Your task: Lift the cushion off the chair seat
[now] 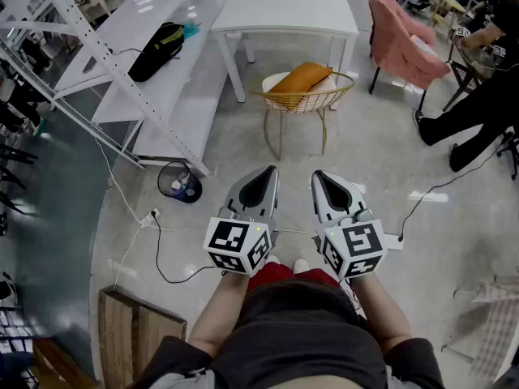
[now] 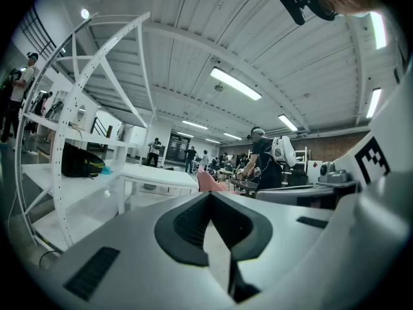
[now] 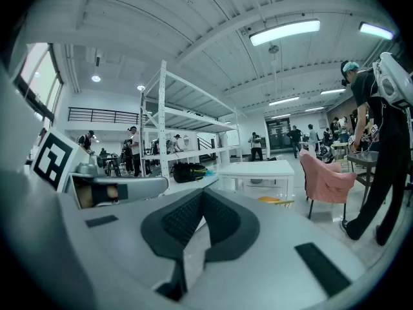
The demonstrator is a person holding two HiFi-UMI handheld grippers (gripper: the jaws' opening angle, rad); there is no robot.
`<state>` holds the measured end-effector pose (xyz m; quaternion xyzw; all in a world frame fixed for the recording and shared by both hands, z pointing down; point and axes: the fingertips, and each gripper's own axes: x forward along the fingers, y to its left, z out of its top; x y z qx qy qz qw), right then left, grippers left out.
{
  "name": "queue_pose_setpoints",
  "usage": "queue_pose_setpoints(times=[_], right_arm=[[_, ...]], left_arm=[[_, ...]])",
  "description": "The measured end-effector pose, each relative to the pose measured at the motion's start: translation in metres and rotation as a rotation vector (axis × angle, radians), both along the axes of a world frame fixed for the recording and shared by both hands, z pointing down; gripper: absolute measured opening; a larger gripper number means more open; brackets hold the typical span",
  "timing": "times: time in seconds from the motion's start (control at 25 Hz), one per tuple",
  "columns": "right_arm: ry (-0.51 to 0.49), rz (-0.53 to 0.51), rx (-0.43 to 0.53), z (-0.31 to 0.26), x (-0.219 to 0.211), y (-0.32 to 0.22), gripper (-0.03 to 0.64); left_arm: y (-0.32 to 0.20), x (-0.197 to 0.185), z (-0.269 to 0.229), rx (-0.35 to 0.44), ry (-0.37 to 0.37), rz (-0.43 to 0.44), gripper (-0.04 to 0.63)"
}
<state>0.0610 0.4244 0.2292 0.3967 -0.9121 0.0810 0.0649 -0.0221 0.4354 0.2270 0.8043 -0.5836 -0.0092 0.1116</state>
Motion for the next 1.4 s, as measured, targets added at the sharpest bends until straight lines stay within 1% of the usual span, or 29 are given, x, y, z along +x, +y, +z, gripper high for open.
queue_pose_setpoints(times=[0.32, 0.52, 0.68, 0.96, 1.2, 1.4], right_arm=[[-0.013, 0.009, -0.004, -0.001, 0.0, -0.008, 0.018], [-0.009, 0.014, -0.008, 0.002, 0.001, -0.011, 0.018], [-0.015, 0.039, -0.015, 0.005, 0.004, -0.016, 0.018], [-0.018, 0.069, -0.038, 0.012, -0.009, -0.028, 0.018], [-0.049, 0.1, -0.034, 0.011, -0.026, -0.032, 0.018], [-0.038, 0.118, -0.042, 0.012, -0.037, -0.038, 0.018]], left_arm=[[-0.005, -0.001, -0.001, -0.005, -0.028, 0.003, 0.011], [-0.009, -0.002, 0.0, -0.003, -0.027, 0.002, 0.011], [-0.011, -0.007, 0.002, -0.002, -0.029, 0.007, 0.011], [-0.017, -0.028, 0.006, -0.005, -0.028, 0.022, 0.011], [-0.019, -0.049, 0.007, 0.009, -0.039, 0.049, 0.011], [-0.028, -0.068, 0.004, 0.016, -0.034, 0.038, 0.011]])
